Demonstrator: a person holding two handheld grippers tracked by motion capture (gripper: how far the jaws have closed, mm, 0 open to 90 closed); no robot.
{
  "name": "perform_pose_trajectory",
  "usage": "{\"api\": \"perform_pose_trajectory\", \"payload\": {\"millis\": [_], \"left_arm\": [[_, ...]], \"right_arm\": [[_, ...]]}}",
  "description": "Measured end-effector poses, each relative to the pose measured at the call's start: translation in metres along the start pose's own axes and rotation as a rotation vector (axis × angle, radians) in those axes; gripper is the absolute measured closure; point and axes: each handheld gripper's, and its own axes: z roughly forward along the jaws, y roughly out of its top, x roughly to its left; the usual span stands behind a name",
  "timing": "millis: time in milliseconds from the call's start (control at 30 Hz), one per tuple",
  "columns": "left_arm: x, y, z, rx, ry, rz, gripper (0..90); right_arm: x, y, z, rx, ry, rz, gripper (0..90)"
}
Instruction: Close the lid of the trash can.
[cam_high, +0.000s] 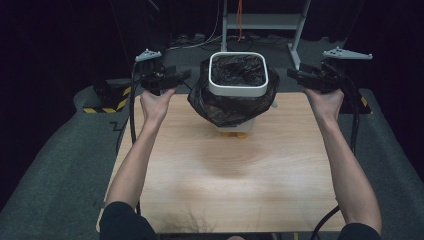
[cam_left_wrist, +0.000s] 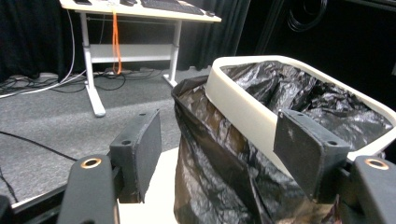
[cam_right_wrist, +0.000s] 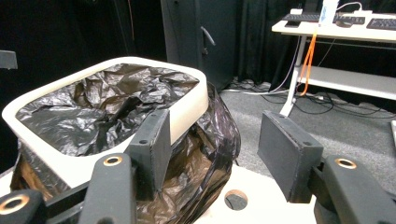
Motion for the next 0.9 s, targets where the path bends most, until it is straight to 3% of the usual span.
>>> {"api": "perform_pose_trajectory", "payload": {"millis": [133, 367, 600, 700, 900], "left_arm": [[0.002, -0.005, -0.006, -0.004, 0.008, -0.001, 31.5], [0.004, -0.012, -0.010, -0.008, 0.005, -0.010, 29.6], [0.007, -0.017, -0.016, 0.000, 0.028, -0.019, 26.2], [0.007, -0.021, -0.018, -0.004, 0.022, -0.021, 25.2], [0.011, -0.032, -0.018, 0.002, 0.018, -0.038, 23.8]], "right_arm": [[0.000, -0.006, -0.007, -0.021, -0.020, -0.002, 44.2], [-0.006, -0.011, -0.017, -0.024, -0.014, 0.012, 43.8], [-0.009, -0.021, -0.024, -0.024, -0.015, 0.028, 43.2], [-0.010, -0.026, -0.029, -0.045, -0.023, 0.032, 43.3], [-0.012, -0.034, -0.029, -0.034, -0.022, 0.037, 42.6]]}}
